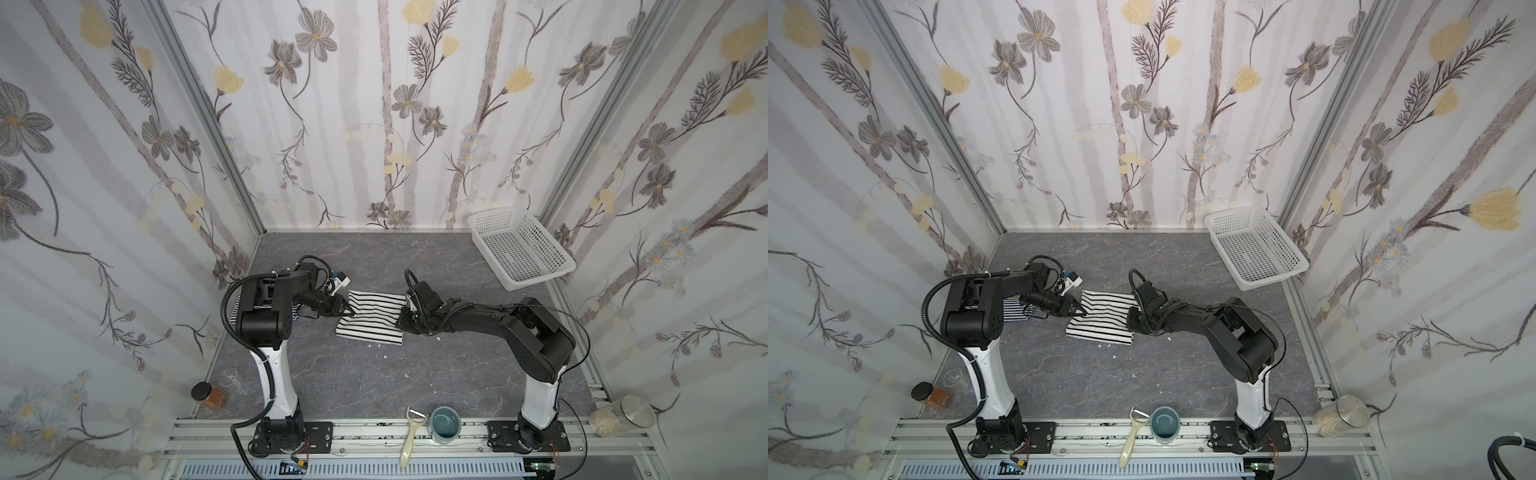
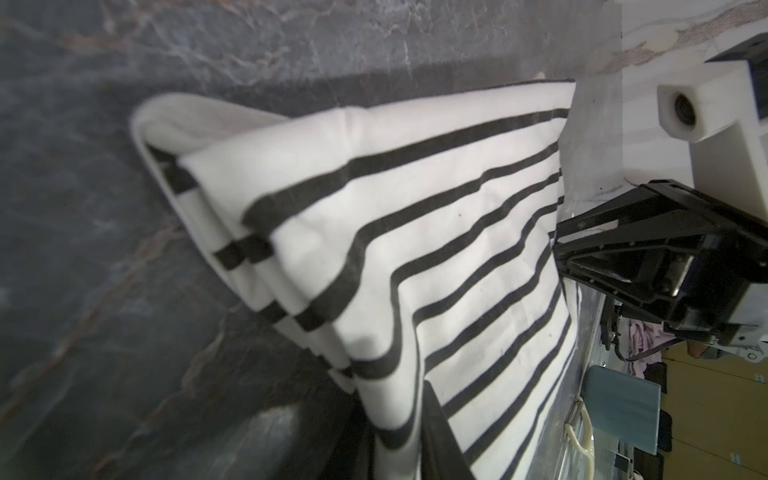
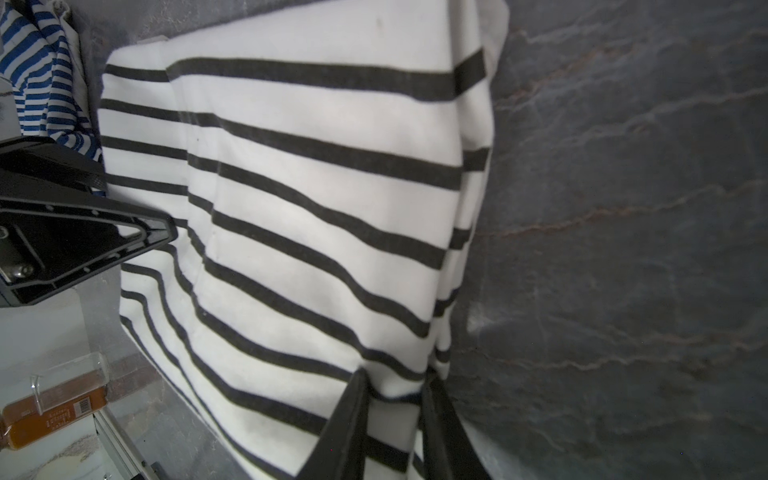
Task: Fold and stack the tank tops
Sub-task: 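Drag the folded tank top toward the robot with both grippers, then carry the tank top onto the blue-striped one with left gripper while right releases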
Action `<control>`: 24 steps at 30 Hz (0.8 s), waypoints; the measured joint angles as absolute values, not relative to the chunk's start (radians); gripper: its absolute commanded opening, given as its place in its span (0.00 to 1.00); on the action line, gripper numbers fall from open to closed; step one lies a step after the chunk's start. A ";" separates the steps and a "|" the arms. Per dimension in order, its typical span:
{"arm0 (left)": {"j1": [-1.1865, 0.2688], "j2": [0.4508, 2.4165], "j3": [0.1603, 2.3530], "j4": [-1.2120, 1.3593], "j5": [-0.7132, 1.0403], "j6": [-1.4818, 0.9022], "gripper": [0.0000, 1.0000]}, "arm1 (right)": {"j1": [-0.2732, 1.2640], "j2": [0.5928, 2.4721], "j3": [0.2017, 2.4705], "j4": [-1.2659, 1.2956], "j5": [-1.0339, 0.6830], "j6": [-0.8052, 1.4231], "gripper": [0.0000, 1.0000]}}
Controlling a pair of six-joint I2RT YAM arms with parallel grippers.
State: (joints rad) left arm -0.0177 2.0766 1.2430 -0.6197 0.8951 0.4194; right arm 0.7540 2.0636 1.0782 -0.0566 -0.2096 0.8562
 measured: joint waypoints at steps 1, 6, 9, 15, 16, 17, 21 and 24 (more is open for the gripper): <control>-0.018 2.080 1.246 -0.622 0.899 0.416 0.16 | 0.754 2.064 1.078 -0.056 -0.210 0.860 0.25; -0.018 2.085 1.250 -0.625 0.905 0.408 0.00 | 0.758 2.059 1.067 -0.039 -0.209 0.863 0.26; -0.019 2.080 1.250 -0.625 0.900 0.394 0.00 | 0.759 2.042 1.050 -0.037 -0.207 0.871 0.26; -0.017 2.008 1.255 -0.644 0.813 0.393 0.00 | 0.749 1.984 1.020 -0.076 -0.202 0.870 0.30; -0.015 1.992 1.261 -0.649 0.795 0.393 0.00 | 0.744 1.971 1.016 -0.084 -0.199 0.870 0.30; -0.012 1.976 1.268 -0.653 0.776 0.394 0.00 | 0.738 1.959 1.011 -0.086 -0.194 0.870 0.30; -0.001 1.929 1.306 -0.680 0.691 0.416 0.00 | 0.718 1.935 0.998 -0.090 -0.176 0.870 0.30; 0.007 1.889 1.335 -0.704 0.622 0.449 0.00 | 0.709 1.934 0.994 -0.093 -0.169 0.870 0.30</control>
